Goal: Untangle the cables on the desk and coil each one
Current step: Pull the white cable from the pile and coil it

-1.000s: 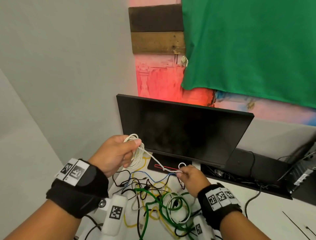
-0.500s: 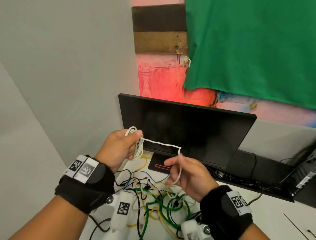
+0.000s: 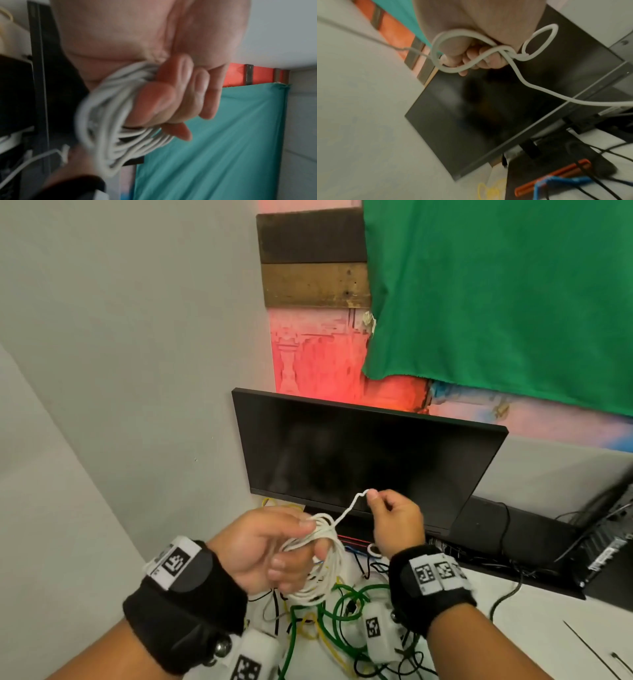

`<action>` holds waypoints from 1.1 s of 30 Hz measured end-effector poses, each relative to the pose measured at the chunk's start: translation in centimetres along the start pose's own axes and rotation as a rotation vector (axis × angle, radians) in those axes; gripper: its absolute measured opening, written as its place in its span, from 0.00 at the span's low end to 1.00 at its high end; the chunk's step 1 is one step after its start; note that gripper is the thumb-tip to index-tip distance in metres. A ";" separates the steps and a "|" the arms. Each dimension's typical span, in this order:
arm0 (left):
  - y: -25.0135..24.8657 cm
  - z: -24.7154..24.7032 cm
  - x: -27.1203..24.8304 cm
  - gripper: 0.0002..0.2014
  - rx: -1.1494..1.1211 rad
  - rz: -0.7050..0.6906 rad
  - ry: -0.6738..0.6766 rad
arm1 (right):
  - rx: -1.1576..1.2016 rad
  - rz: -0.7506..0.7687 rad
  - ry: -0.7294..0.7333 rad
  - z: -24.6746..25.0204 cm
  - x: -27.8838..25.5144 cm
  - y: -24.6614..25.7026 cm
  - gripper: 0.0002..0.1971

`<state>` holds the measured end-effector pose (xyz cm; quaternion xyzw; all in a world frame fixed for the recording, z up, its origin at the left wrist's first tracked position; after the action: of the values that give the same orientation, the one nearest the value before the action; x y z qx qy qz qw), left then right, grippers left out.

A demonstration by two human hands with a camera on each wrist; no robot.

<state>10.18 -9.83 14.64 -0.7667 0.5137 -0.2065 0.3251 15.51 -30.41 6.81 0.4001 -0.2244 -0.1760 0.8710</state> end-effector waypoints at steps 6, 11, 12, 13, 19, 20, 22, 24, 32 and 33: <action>-5.4 1.9 -0.1 0.24 -0.157 -0.574 -0.203 | -0.142 0.119 0.509 -6.2 -6.6 1.1 0.18; -4.9 5.6 -1.0 0.24 0.284 -0.665 -0.640 | 0.055 0.309 0.894 -6.4 -12.5 6.0 0.16; -4.2 5.7 -0.8 0.24 0.445 -0.620 -0.674 | 0.143 0.318 0.905 -5.7 -12.3 7.0 0.16; -3.4 5.5 -0.6 0.22 0.615 -0.557 -0.665 | 0.228 0.308 0.906 -4.7 -11.7 7.8 0.16; -1.7 3.1 0.1 0.16 1.379 -0.232 -0.423 | 0.597 0.141 1.179 -1.5 -8.5 7.6 0.25; -2.0 3.0 0.2 0.12 1.429 -0.227 -0.429 | 0.670 0.089 1.233 -1.3 -8.1 7.4 0.35; -2.8 3.0 0.0 0.11 1.467 -0.230 -0.482 | 0.878 -0.065 1.250 -0.9 -6.9 6.6 0.53; -3.7 3.6 -0.4 0.11 1.368 -0.287 -0.574 | 1.061 -0.235 1.180 -0.5 -6.2 5.4 0.59; -4.8 5.2 -1.4 0.13 1.288 -0.378 -0.697 | 0.240 0.084 0.725 -0.1 -5.0 3.9 0.19; -4.9 5.3 -1.6 0.13 1.250 -0.388 -0.697 | 0.199 0.103 0.701 0.4 -4.5 3.9 0.19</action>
<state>16.22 -5.56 14.46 -0.5366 0.0223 -0.2588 0.8029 12.07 -26.08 8.93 0.5070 0.0516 0.0385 0.8595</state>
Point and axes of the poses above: each hand's wrist, its own x-axis towards the middle knuckle, its own z-axis out of the back of the hand, y = z × x, the point moved 7 cm from there along x, towards the middle knuckle, and after that the axes turned 15 degrees about -x, right-handed, at the moved point
